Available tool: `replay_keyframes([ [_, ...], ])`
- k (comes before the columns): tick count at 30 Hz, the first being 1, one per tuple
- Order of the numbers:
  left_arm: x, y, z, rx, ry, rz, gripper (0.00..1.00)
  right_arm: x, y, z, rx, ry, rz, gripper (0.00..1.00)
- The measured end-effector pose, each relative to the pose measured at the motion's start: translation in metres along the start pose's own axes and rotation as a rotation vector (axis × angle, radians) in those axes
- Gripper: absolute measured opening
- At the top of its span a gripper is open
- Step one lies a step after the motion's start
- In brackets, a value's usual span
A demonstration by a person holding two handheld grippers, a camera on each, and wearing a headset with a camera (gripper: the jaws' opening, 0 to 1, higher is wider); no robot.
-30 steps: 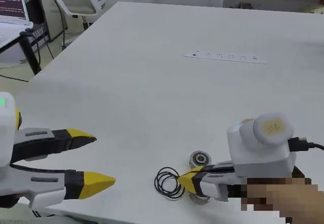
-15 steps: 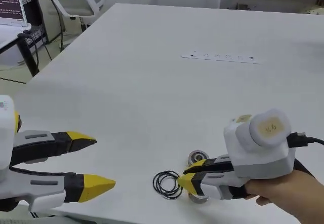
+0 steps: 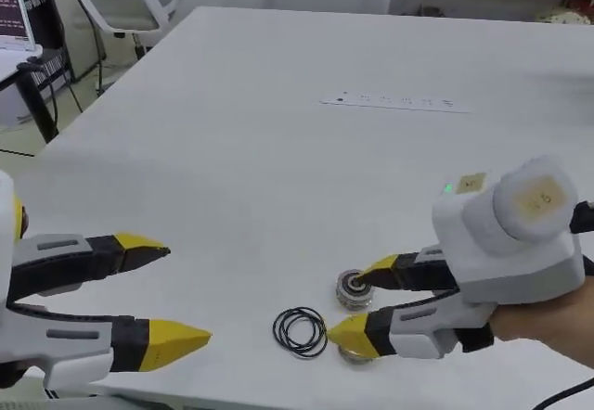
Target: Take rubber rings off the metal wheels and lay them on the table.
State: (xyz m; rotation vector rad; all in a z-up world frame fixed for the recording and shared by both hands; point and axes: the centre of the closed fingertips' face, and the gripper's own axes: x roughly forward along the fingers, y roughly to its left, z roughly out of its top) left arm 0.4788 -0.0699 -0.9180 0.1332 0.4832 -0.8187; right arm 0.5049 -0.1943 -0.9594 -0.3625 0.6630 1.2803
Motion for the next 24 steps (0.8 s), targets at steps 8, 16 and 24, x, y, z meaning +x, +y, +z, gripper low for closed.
replay_keyframes([
  [8, -0.002, -0.008, 0.008, -0.006, -0.024, -0.017, 0.82, -0.031, -0.001, 0.001, 0.01, -0.043, -0.018, 0.72],
  [16, -0.006, -0.004, 0.009, -0.023, -0.035, 0.018, 0.93, -0.067, -0.009, -0.002, 0.05, -0.135, -0.077, 0.86],
  [24, -0.014, 0.001, 0.008, -0.042, -0.042, 0.061, 1.0, -0.097, -0.023, -0.021, 0.14, -0.211, -0.158, 0.97],
])
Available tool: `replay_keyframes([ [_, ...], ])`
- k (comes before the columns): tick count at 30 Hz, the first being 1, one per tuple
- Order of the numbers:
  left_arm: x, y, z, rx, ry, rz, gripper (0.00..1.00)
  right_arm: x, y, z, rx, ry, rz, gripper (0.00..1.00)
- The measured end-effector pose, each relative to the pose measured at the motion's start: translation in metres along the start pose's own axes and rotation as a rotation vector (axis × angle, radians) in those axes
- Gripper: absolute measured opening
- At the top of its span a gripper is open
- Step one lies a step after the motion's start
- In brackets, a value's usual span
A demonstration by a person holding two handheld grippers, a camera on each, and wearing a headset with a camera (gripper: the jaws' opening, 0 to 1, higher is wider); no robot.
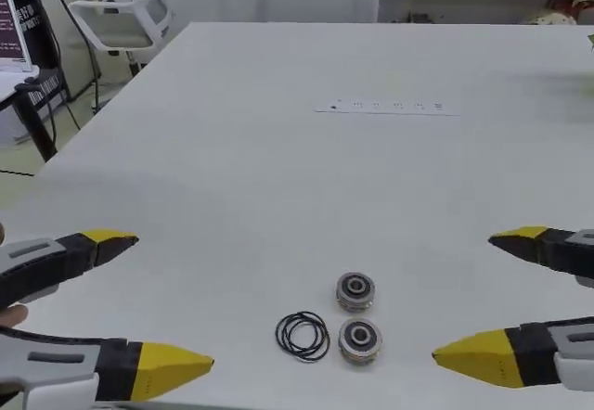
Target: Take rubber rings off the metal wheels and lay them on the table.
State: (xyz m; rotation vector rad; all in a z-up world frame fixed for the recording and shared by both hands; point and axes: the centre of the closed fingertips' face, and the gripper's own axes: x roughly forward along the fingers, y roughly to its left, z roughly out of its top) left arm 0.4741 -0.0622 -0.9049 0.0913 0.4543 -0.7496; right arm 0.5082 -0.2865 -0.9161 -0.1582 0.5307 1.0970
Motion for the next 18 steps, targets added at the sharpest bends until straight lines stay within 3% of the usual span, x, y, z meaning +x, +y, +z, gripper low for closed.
replay_keyframes([
  [9, -0.007, 0.006, -0.001, -0.031, -0.013, 0.038, 1.0, -0.024, -0.02, -0.02, 0.077, -0.026, -0.091, 0.99],
  [18, -0.006, 0.006, -0.003, -0.051, -0.013, 0.042, 1.0, -0.022, -0.015, -0.047, 0.113, 0.065, -0.105, 0.98],
])
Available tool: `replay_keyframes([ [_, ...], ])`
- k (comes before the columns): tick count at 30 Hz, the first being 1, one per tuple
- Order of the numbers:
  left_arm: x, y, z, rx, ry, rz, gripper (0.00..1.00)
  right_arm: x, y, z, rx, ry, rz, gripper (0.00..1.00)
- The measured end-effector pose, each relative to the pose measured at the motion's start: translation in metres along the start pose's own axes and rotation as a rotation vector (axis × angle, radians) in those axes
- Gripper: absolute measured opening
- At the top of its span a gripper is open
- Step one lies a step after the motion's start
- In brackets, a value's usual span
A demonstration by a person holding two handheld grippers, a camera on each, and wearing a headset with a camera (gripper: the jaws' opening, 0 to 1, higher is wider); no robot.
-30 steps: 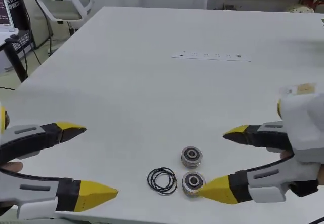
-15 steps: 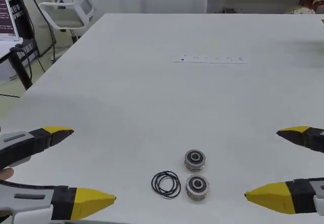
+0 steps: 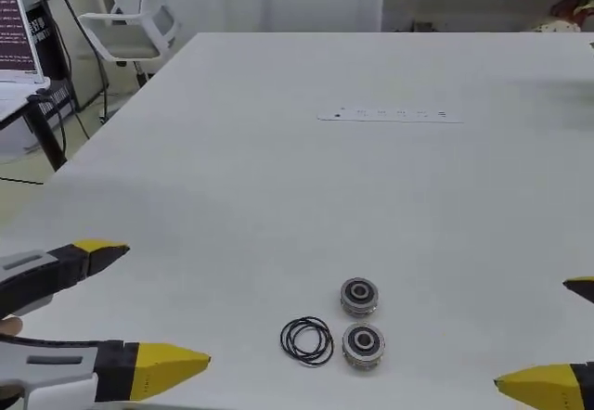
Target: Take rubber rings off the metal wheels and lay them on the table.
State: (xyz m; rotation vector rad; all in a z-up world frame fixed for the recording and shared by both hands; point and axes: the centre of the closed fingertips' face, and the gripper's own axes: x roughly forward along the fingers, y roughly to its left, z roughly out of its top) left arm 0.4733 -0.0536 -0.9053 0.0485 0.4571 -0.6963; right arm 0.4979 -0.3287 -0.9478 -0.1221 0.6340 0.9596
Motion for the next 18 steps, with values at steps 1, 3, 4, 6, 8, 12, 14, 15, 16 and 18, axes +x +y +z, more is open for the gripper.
replay_keyframes([
  [1, 0.0, 0.0, 0.0, -0.003, -0.001, 0.002, 1.0, 0.001, 0.002, -0.003, -0.007, 0.014, 0.003, 0.95],
  [3, 0.0, 0.0, 0.0, -0.008, -0.001, 0.004, 1.0, 0.002, 0.004, -0.005, -0.013, 0.025, 0.002, 0.94],
  [4, 0.0, 0.0, -0.001, -0.013, 0.002, 0.005, 1.0, 0.003, 0.005, -0.006, -0.01, 0.029, 0.004, 0.94],
  [6, 0.0, 0.0, -0.002, -0.02, 0.004, 0.006, 1.0, 0.003, 0.007, -0.007, -0.006, 0.033, 0.006, 0.95],
  [8, -0.001, 0.0, -0.003, -0.036, 0.002, 0.006, 1.0, 0.004, 0.01, -0.009, 0.009, 0.037, 0.016, 0.94],
  [12, -0.001, 0.002, -0.005, -0.059, 0.002, 0.018, 1.0, 0.005, 0.014, -0.014, 0.013, 0.05, 0.021, 0.94],
  [14, -0.002, 0.003, -0.006, -0.082, 0.0, 0.023, 1.0, 0.006, 0.017, -0.017, 0.019, 0.057, 0.025, 0.94],
  [15, -0.002, 0.003, -0.007, -0.095, 0.0, 0.021, 1.0, 0.006, 0.018, -0.018, 0.022, 0.06, 0.028, 0.94],
  [16, -0.002, 0.003, -0.008, -0.106, 0.001, 0.021, 1.0, 0.006, 0.019, -0.019, 0.024, 0.063, 0.029, 0.93],
  [18, -0.002, 0.004, -0.008, -0.116, 0.0, 0.024, 1.0, 0.006, 0.019, -0.019, 0.027, 0.066, 0.028, 0.93],
])
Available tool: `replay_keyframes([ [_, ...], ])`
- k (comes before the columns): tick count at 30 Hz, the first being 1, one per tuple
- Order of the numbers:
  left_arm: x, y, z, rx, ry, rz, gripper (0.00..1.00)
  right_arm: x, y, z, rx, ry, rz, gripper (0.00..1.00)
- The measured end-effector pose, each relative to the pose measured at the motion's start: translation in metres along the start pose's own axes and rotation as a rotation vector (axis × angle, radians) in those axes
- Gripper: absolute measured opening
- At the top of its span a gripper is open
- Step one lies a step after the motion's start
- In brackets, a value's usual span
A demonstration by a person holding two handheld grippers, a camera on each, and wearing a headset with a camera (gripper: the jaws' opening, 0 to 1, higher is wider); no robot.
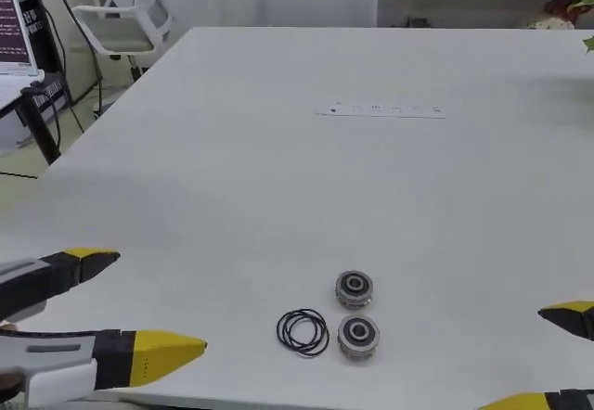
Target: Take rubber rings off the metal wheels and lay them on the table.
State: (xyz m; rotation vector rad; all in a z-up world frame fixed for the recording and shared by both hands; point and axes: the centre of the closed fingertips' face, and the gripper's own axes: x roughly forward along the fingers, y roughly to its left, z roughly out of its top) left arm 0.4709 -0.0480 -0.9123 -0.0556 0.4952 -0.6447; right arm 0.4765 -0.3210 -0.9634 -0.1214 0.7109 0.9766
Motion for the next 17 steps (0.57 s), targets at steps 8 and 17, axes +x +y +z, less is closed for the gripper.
replay_keyframes([
  [8, -0.0008, 0.0006, -0.0007, -0.013, -0.003, 0.004, 0.99, -0.0011, -0.0015, -0.0019, 0.013, 0.007, -0.013, 0.92],
  [17, -0.0026, 0.0016, 0.0017, -0.052, -0.04, 0.012, 0.96, -0.0014, -0.0008, -0.0027, 0.035, 0.007, -0.013, 0.91],
])
